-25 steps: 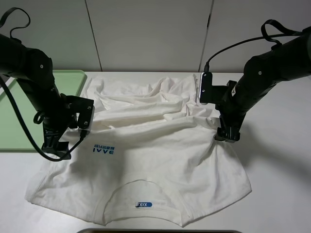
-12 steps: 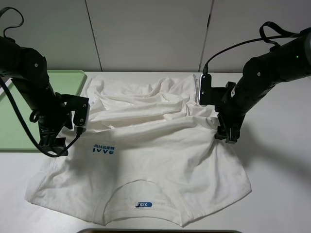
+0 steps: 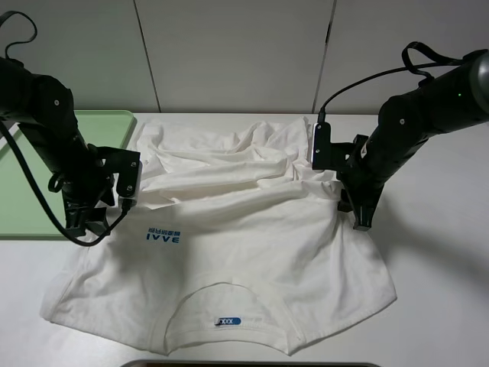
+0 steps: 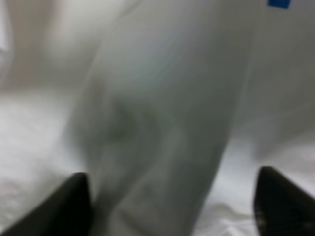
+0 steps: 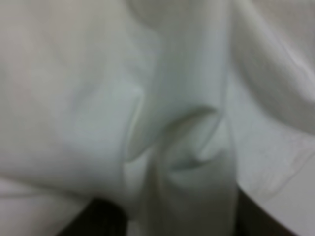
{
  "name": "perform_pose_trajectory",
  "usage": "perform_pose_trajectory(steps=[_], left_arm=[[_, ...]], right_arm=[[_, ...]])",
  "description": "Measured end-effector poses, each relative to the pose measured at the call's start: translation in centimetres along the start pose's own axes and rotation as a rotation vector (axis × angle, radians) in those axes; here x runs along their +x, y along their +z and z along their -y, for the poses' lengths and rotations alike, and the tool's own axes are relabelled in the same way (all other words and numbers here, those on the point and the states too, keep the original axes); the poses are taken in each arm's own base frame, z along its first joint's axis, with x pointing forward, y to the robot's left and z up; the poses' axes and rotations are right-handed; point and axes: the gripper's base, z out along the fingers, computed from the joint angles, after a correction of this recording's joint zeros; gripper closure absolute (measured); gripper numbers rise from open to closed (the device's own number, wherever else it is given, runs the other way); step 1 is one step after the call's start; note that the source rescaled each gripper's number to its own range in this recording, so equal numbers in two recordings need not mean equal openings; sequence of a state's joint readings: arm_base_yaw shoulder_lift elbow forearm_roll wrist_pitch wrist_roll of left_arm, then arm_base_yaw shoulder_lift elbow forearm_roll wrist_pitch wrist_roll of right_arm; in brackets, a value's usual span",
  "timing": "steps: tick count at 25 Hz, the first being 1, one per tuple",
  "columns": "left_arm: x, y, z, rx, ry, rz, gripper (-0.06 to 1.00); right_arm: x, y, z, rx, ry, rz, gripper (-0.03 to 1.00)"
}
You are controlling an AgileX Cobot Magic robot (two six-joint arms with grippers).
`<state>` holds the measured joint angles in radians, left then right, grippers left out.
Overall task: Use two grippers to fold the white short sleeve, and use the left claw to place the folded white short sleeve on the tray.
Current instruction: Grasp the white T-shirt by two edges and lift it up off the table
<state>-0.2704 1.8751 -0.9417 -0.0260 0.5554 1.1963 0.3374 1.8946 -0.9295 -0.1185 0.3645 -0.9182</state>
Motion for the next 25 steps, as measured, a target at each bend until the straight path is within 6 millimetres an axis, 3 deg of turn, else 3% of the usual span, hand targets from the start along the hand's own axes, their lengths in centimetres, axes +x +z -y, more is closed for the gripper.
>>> perform_pose_trajectory(steps=[1, 2, 6, 8, 10, 21, 25], left_arm=[[0.0, 0.0, -0.01, -0.001, 0.0, 0.0, 0.5], [0.0, 0.0, -0.01, -0.001, 0.0, 0.0, 0.5], [0.0, 0.0, -0.01, -0.001, 0.0, 0.0, 0.84], [0.01, 0.0, -0.02, -0.002, 0.002, -0.001, 0.92], [0.01, 0.0, -0.02, -0.002, 0.002, -0.001, 0.94], [-0.05, 0.0, -0.19, -0.021, 0.003, 0.005, 0.94], [-0.05, -0.04, -0.21, -0.024, 0.004, 0.006, 0.94]], right_arm=[[0.0, 0.0, 0.0, 0.0, 0.0, 0.0, 0.52], [0.0, 0.0, 0.0, 0.0, 0.001, 0.0, 0.58], [-0.07, 0.0, -0.05, -0.006, 0.024, 0.008, 0.79], [-0.11, 0.0, -0.09, -0.01, 0.038, 0.011, 0.89], [-0.12, 0.0, -0.1, -0.011, 0.044, 0.013, 0.96], [-0.08, -0.03, -0.18, -0.021, 0.046, 0.008, 0.96], [-0.18, -0.97, 0.08, -0.001, 0.047, 0.02, 0.96]])
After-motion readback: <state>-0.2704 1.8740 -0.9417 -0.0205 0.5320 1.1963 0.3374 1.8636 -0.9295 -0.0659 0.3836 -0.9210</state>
